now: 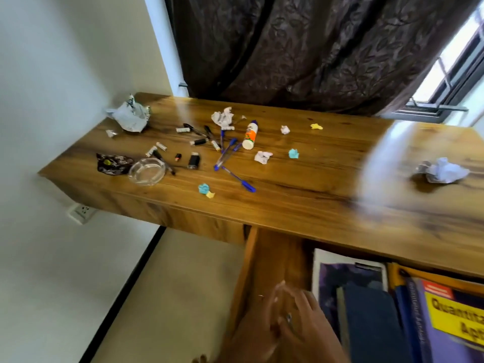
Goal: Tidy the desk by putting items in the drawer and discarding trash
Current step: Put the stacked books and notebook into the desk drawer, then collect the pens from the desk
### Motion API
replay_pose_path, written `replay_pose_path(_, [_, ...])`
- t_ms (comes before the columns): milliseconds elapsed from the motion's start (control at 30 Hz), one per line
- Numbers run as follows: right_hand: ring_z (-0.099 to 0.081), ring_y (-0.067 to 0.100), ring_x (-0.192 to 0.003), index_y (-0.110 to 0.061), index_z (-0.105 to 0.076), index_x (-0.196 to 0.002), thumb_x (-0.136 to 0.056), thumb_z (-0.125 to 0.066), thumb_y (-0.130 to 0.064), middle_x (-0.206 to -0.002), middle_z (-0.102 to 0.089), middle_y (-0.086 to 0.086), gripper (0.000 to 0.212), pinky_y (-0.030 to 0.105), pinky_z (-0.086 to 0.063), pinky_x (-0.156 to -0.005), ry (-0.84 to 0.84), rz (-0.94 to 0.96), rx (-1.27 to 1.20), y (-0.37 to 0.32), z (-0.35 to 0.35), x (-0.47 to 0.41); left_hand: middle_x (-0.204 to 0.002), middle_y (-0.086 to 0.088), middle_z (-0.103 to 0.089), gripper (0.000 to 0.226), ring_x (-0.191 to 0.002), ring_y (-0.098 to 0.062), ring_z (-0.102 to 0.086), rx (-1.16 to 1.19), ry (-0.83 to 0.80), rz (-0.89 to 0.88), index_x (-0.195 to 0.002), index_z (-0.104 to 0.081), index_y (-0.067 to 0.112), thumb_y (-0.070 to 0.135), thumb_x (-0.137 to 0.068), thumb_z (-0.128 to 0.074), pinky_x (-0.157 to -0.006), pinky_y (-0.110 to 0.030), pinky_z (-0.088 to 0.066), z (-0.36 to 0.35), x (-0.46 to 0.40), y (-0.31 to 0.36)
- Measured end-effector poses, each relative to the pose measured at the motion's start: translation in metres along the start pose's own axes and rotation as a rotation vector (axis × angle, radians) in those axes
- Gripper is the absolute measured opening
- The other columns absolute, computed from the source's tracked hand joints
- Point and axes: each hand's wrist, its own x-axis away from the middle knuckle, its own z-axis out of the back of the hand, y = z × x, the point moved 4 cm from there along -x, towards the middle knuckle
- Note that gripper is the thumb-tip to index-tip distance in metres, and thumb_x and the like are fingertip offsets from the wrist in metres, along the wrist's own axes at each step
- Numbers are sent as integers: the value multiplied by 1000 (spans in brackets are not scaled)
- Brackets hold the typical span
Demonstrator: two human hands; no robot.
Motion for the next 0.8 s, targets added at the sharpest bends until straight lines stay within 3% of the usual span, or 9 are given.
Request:
replay_pose_path(67, [-44, -2, -103, -46, -28, -125, -89, -55, -35, -115, -32, -17, 46, 12, -39, -87, 16, 6, 38, -34, -25, -17, -139, 26, -35, 54, -123, 17, -36, 41, 35, 17, -130, -25, 59, 35, -87, -45, -104, -11, -33, 40, 11, -21])
replay_pose_path(167, [-40, -9, -97, -47, -26, -121, -89, -53, -40, -110, -33, -23, 42, 5, -35, -77, 49, 57, 3, -72, -61, -32, -136, 29, -36, 48, -121, 18, -36, 129, 151, -16, -132, -30, 48, 33, -92, -51, -97, -6, -32, 99, 20, -46])
replay_pose_path(267, [-42, -11, -101, -43, -31, -119, -83, -49, -59, -110, -35, -28, 44, 1, -33, -79, 86, 114, -18, -104, -92, -44, -133, 32, -37, 48, -121, 14, -38, 161, 203, 6, -135, -34, 43, 32, -92, -53, -101, -17, -35, 144, 35, -69])
replay_pose_path(400, [-46, 3, -104, -31, -43, -126, -89, -57, -29, -106, -35, -28, 40, 12, -35, -82, 83, 55, 4, -125, -113, -54, -130, 32, -41, 43, -116, 13, -43, 238, 229, 18, -127, -37, 49, 44, -87, -54, -99, -19, -39, 180, 51, -89])
replay_pose_path(500, [-45, 3, -105, -30, -43, -125, -90, -56, -28, -112, -39, -16, 38, 13, -35, -84, 41, 5, 22, -134, -125, -62, -128, 33, -43, 59, -114, 13, -45, 281, 236, 39, -126, -39, 48, 63, -70, -47, -96, -19, -42, 196, 54, -102])
replay_pose_path(633, [-45, 1, -104, -31, -45, -120, -90, -55, -29, -115, -41, -15, 32, 11, -35, -82, 35, 24, 57, -148, -132, -74, -120, 31, -53, 57, -107, 13, -51, 340, 240, 46, -118, -51, 51, 61, -62, -45, -87, -14, -45, 210, 53, -114])
replay_pose_path(800, [-46, 1, -105, -41, -45, -107, -89, -57, -29, -111, -42, -22, 25, 11, -36, -82, 68, 37, 50, -156, -137, -92, -121, 25, -54, 56, -101, 12, -55, 402, 207, 100, -114, -51, 46, 58, -60, -47, -80, -10, -46, 227, 49, -130])
